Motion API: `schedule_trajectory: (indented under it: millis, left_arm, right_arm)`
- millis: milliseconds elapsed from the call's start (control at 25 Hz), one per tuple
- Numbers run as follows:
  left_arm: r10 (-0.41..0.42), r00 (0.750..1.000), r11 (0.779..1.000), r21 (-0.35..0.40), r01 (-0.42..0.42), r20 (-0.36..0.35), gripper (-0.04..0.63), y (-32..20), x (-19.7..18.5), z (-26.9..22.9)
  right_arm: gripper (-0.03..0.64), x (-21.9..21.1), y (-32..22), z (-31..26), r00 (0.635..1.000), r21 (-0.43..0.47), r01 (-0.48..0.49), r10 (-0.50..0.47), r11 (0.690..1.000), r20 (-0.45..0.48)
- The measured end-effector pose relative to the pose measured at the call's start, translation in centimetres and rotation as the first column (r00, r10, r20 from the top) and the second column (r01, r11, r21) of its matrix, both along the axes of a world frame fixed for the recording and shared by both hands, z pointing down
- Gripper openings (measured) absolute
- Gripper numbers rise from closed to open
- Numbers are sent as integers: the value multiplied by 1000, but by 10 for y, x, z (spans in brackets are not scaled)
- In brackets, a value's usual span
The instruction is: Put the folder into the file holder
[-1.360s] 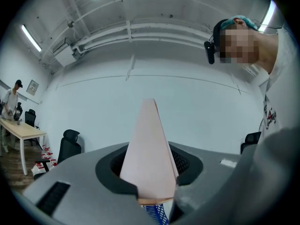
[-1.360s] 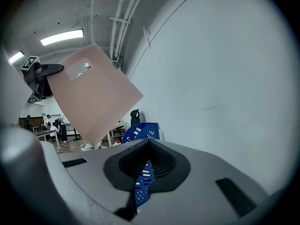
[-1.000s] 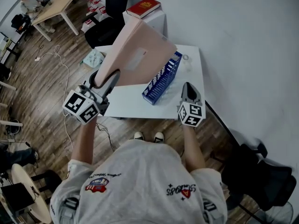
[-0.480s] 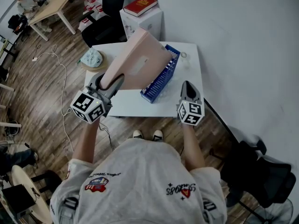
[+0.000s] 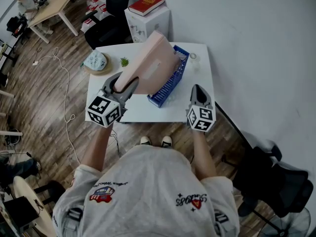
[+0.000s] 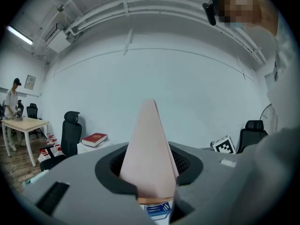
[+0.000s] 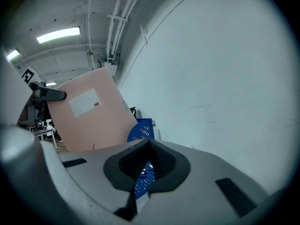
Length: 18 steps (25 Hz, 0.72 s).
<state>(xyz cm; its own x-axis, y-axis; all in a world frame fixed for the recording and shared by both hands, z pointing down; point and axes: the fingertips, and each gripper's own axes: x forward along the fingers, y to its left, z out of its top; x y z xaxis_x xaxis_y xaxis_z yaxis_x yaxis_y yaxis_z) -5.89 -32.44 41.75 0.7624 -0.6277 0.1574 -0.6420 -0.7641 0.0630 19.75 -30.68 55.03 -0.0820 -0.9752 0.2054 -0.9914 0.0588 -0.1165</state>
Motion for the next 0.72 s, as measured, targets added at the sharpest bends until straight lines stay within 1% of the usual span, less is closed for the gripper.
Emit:
schedule_trajectory:
  millis: [80,280,360,480,600,720]
  left_arm:
    - [1,1000,1000,-2,-1,3,149,-3,2,-1]
    - [8,999,1000,-3,-8,35,149,-6,11,-3]
    - [14,998,1000,-14,-13,56,149,-6,15,-3]
    - [26,996,1000,-8,-26,85,149,-3,23,-2]
    - [28,995,1000,-8,-28,91,149,-7,27,-2]
    - [34,994,999,-24,-32,101,149,-12,30,-3]
  right_arm:
    - [-8,0,1,-1,1000,-2,-4,4,1000,-2]
    - [-8,5,3,-3,1000,-1,-13,13,1000,-2]
    - [-8,7,5,-2,1000,0,-18,18,1000,-2]
    - [-8,12,8,2,1000,-4,-24,24,1000,-2]
    - [-8,12,10,1,1000,-9,-27,27,1000,2]
    - [-8,15,10,3,1000,-9,-30,30,1000,0]
